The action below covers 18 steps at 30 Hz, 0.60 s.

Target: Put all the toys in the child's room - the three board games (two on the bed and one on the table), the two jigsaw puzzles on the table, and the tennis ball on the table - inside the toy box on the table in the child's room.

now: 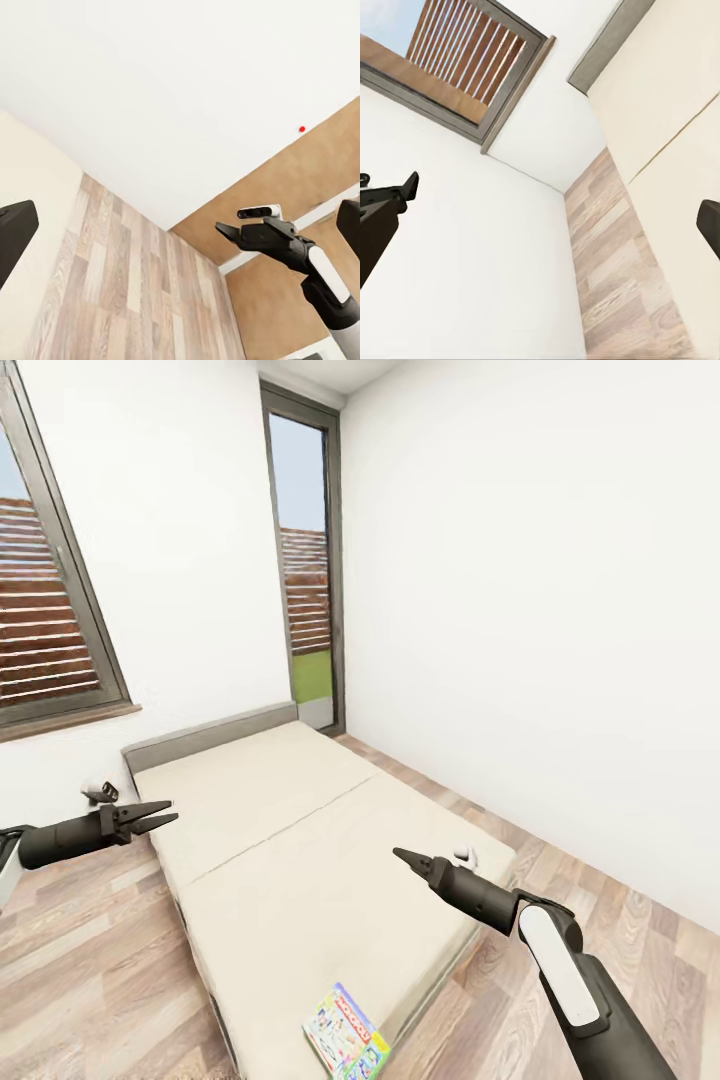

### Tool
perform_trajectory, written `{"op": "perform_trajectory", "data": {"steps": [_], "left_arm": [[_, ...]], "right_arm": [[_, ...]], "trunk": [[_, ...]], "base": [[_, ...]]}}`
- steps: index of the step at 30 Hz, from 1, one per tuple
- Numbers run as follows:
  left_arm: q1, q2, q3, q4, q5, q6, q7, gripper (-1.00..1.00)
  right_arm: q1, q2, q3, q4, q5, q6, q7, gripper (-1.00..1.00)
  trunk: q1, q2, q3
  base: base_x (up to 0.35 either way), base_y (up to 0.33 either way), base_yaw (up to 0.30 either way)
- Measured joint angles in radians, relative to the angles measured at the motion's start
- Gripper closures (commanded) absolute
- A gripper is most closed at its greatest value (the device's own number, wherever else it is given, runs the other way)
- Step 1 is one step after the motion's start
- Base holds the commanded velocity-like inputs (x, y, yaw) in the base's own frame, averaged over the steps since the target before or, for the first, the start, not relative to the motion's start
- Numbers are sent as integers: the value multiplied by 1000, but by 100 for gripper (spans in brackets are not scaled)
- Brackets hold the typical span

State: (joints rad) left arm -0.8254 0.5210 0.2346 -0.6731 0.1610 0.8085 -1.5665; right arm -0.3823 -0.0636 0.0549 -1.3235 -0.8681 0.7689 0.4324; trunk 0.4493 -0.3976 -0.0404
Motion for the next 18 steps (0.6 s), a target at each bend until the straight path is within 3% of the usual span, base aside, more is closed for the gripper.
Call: {"op": "perform_trajectory", "data": {"steps": [11,18], "left_arm": [[0,-3,0,0,0,0,0,-100],[0,-4,0,0,0,-1,0,-100]], "right_arm": [[0,1,0,0,0,0,0,-100],[0,0,0,0,1,0,0,-100]], "trunk": [[0,0,0],[0,0,0]], "base": [[0,-298,290],[0,-172,291]]}}
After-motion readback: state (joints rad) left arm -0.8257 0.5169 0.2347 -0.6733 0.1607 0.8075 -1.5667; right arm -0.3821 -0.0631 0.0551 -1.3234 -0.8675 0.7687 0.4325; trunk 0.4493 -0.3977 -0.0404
